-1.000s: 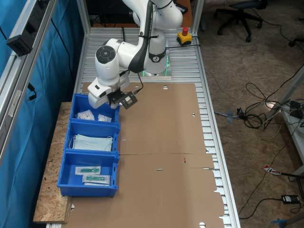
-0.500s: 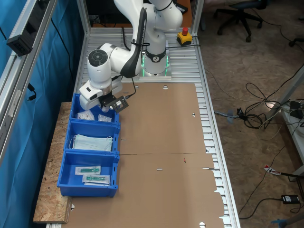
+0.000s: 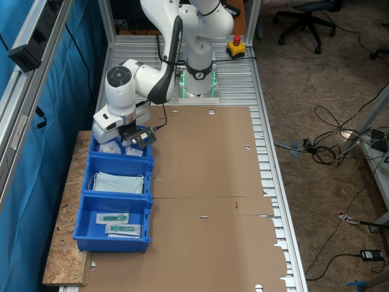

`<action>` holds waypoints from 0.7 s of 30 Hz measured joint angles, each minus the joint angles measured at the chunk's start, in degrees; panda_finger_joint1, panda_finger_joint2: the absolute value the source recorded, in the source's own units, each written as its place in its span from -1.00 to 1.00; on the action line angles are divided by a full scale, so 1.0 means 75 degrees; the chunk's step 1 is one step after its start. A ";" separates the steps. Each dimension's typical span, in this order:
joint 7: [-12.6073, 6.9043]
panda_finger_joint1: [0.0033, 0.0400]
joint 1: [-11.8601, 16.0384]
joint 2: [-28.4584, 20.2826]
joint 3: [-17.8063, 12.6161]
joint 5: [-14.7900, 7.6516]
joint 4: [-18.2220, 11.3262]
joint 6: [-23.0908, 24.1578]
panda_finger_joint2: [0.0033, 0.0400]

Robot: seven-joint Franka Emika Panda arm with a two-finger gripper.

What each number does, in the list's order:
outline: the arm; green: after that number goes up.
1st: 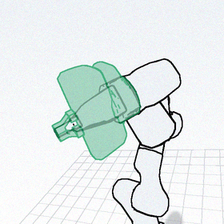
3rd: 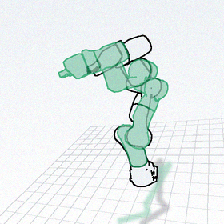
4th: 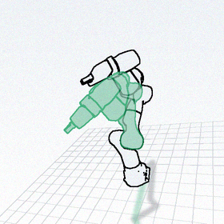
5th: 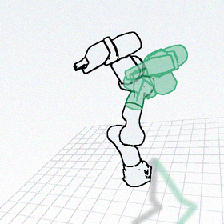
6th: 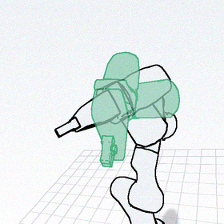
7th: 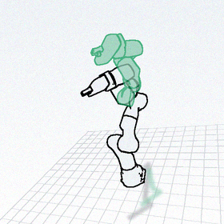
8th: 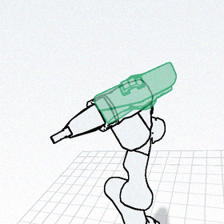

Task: Pick and place sorting task of medical equipment.

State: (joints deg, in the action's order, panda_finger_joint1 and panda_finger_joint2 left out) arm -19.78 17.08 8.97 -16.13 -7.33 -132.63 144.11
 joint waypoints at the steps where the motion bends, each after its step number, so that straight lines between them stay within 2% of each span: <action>1: 0.0000 -0.81 0.0000 0.0012 -0.0014 0.0000 0.0007 0.0014 -0.81; 3: 0.0000 -0.81 0.0000 0.0033 -0.0043 0.0000 0.0018 0.0046 -0.81; 4: 0.0000 -0.81 0.0009 0.0099 -0.0189 0.0000 0.0063 0.0260 -0.81; 21: 0.0000 -0.81 0.0009 0.0098 -0.0189 0.0000 0.0063 0.0260 -0.81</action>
State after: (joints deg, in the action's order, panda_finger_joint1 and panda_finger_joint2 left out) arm -19.78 17.15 9.71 -17.55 -7.33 -132.16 146.06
